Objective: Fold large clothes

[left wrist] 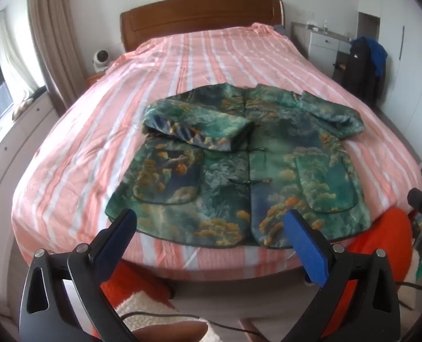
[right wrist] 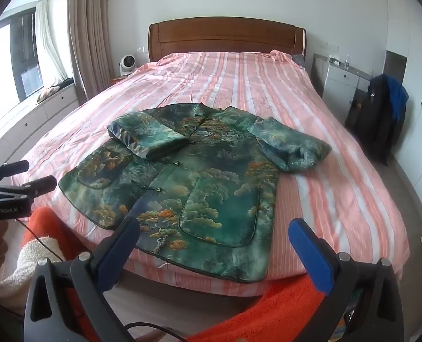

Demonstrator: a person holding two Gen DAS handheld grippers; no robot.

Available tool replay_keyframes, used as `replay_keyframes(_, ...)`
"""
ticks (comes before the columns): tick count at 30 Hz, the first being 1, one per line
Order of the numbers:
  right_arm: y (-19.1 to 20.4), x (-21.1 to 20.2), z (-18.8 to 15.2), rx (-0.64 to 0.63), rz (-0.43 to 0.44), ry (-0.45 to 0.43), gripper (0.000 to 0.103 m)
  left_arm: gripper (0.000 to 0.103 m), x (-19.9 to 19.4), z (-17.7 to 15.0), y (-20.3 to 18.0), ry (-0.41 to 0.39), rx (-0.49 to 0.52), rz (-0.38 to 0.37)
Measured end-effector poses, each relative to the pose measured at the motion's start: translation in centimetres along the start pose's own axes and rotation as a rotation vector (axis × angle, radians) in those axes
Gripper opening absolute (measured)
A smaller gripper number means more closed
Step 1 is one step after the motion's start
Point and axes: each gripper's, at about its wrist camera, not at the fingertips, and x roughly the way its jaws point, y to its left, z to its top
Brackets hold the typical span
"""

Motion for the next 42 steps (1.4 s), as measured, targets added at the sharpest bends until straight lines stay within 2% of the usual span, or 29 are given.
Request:
replay_keyframes(4,0.1,0.3,0.3,0.002,-0.004,0.030,0.103,0.103,0.2,0.2,-0.9,0.002,0.020,0.023)
replay_keyframes(7,-0.7,0.1,0.1,0.041,0.018,0.014,0.103,0.103,0.2,0.2,-0.3,-0.004,0.006,0.001)
replay_keyframes(16,-0.6,0.8,-0.2,0.042,0.004,0.031,0.103,0.103,0.2,-0.3,-0.5,-0.001,0.005,-0.019)
replay_keyframes(42,-0.3,1.2,-0.5,0.053,0.014,0.040,0.103,0.103,0.0,0.0,-0.4,0.009,0.005,-0.028)
